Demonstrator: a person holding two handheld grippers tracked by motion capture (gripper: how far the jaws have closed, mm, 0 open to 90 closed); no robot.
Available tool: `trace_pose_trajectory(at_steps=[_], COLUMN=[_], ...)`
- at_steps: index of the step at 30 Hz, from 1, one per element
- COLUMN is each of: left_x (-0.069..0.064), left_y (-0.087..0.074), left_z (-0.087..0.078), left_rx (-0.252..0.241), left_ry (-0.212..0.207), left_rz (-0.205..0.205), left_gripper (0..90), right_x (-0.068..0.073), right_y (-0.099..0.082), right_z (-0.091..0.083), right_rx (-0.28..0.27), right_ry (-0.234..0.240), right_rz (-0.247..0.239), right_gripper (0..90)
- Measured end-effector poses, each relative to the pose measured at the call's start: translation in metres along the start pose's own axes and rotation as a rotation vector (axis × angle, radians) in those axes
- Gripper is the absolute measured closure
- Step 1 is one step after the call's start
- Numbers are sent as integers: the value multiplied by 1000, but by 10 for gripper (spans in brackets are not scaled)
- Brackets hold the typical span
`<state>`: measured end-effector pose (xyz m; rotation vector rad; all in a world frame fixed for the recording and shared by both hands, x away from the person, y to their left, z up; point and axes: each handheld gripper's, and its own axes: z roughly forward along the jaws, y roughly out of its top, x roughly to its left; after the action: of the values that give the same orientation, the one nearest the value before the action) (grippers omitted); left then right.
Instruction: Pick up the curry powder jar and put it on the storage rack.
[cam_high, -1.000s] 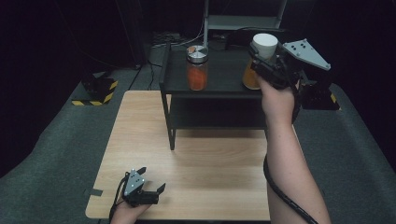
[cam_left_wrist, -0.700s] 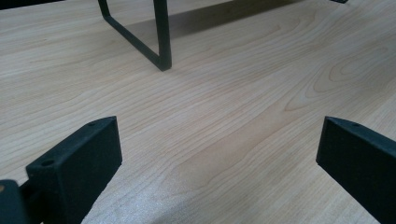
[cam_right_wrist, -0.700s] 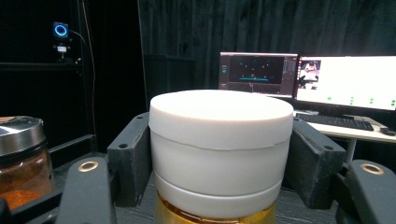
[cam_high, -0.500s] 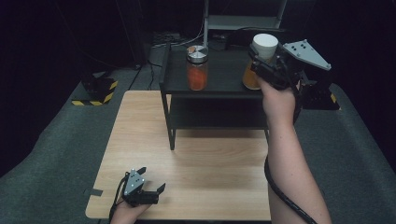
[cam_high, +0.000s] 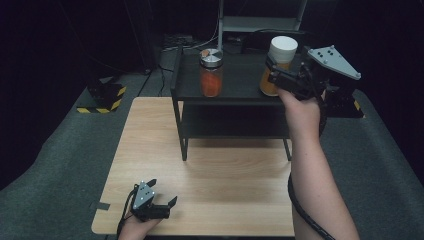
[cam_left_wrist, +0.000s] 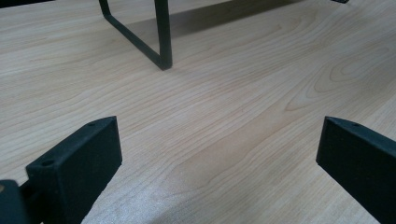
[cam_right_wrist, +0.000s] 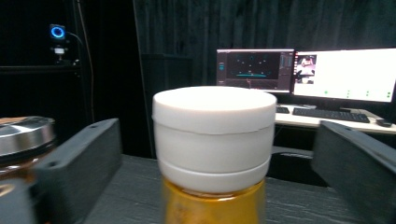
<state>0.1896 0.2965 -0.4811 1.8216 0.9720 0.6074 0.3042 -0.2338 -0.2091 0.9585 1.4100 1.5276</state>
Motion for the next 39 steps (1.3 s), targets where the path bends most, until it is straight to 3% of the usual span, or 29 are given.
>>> trace_pose_trajectory(at_steps=[15,25,39], left_x=[-2,-6,-8], left_y=[0,1,2], left_z=[0,0,1], left_rx=[2,7,10], left_ry=[8,19,26], left_rz=[9,30,44], left_gripper=[4,4,4], right_x=[6,5,9], right_y=[-2,-21,-31], right_z=[-17,-25,-43], right_rx=[-1,-17,-13], right_ry=[21,36,63], right_rz=[-32,-38,-78], right_gripper=[0,0,0])
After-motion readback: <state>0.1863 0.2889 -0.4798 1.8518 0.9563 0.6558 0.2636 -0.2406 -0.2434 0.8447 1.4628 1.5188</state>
